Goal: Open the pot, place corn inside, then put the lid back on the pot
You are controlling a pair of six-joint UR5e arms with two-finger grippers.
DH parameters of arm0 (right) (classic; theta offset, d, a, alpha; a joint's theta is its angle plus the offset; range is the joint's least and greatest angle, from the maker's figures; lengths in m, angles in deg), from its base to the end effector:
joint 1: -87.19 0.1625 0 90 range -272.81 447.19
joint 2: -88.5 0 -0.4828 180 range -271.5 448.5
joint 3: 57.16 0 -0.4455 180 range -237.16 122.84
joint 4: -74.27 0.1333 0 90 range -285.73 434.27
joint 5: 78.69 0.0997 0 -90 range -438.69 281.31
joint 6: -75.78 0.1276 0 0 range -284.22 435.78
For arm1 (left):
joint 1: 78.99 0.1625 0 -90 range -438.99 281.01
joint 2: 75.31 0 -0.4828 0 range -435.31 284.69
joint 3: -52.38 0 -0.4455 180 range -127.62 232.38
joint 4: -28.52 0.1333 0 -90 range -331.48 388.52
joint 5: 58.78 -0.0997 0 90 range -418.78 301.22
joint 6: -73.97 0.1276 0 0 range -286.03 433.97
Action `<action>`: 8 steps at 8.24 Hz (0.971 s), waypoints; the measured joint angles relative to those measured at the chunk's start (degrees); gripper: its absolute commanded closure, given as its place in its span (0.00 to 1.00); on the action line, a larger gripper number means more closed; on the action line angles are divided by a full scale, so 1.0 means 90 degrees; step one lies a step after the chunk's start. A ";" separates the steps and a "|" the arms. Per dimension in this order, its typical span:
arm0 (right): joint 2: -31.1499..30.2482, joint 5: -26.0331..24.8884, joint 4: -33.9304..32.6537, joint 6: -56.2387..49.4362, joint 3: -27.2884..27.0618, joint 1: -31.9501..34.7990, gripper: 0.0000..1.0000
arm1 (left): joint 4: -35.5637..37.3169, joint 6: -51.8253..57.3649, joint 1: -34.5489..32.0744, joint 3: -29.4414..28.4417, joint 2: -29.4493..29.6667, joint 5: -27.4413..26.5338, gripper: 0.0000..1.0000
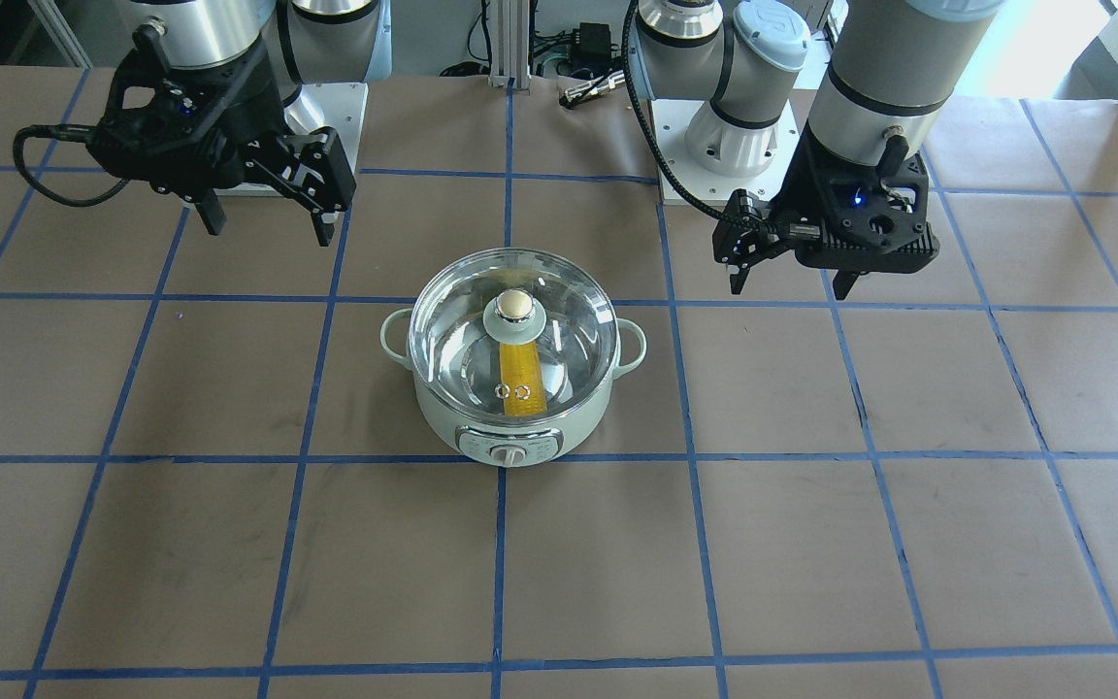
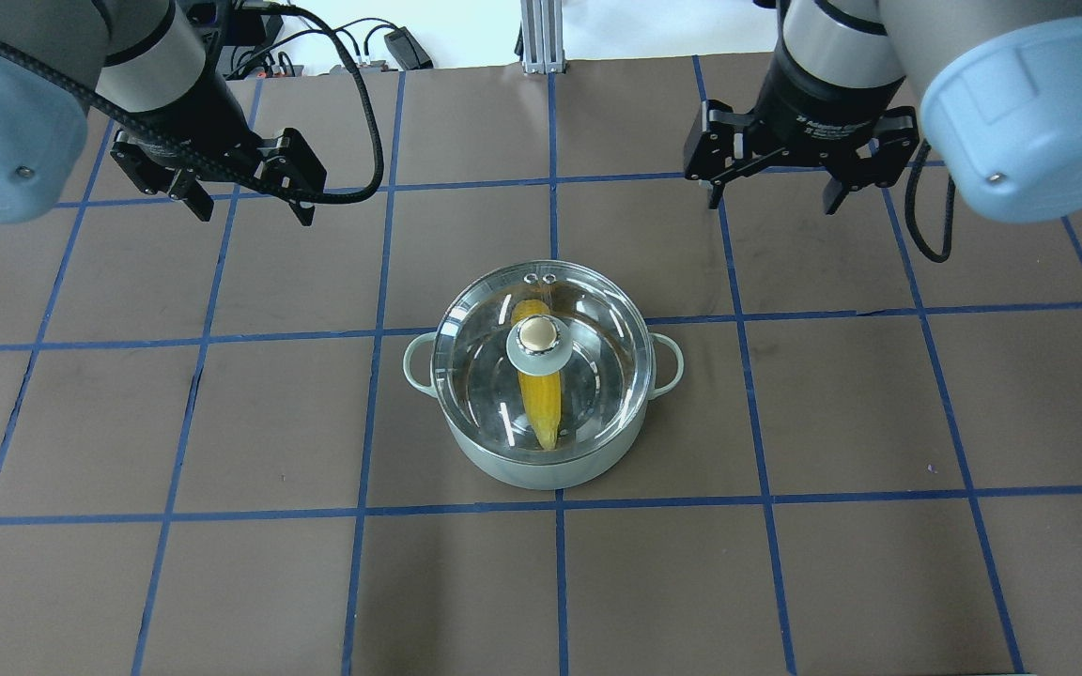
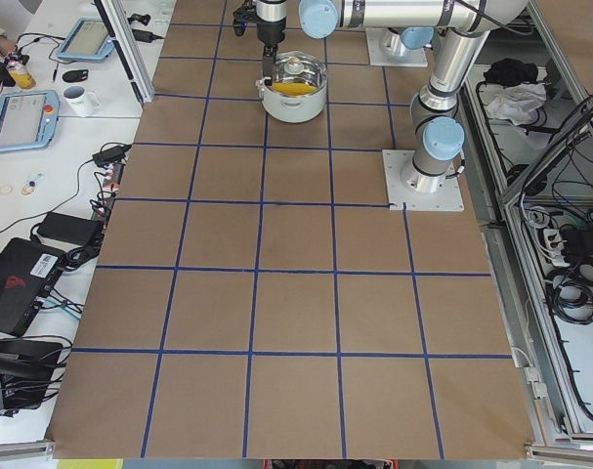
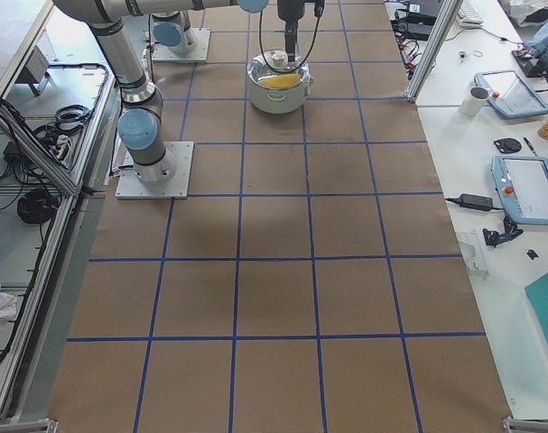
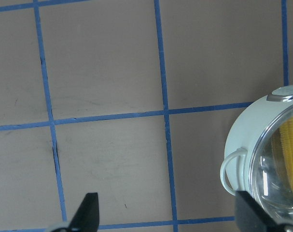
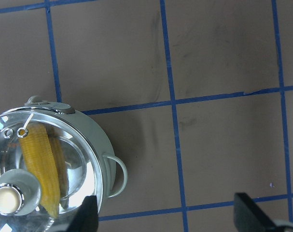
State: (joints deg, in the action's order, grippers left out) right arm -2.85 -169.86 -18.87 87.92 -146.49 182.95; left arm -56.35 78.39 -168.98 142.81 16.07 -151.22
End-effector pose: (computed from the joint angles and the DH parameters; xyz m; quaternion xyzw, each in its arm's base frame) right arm 0.1847 -0.5288 0.5428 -0.0560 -0.9974 0.0461 0.0031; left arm -0.1278 -0.5638 0.5096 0.0378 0.9986 -0.0281 0.0224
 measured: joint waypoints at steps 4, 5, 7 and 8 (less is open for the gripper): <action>-0.0080 0.0018 0.0258 -0.0531 -0.0014 -0.0271 0.00 | -0.0009 -0.0002 -0.0002 0.0010 -0.0038 -0.0044 0.00; -0.0082 0.0020 0.0283 -0.0557 -0.0015 -0.0274 0.00 | -0.0011 -0.0002 -0.0001 0.0010 -0.0034 -0.0045 0.00; -0.0086 0.0051 0.0302 -0.0573 -0.0015 -0.0275 0.00 | -0.0009 0.0001 0.0011 0.0008 -0.0031 -0.0030 0.00; -0.0095 0.0061 0.0302 -0.0575 -0.0016 -0.0273 0.00 | -0.0006 -0.0001 0.0011 0.0005 -0.0025 -0.0020 0.00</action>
State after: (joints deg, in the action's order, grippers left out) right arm -3.70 -169.31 -16.15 82.74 -146.63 180.49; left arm -56.41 78.38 -168.88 142.85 15.84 -151.40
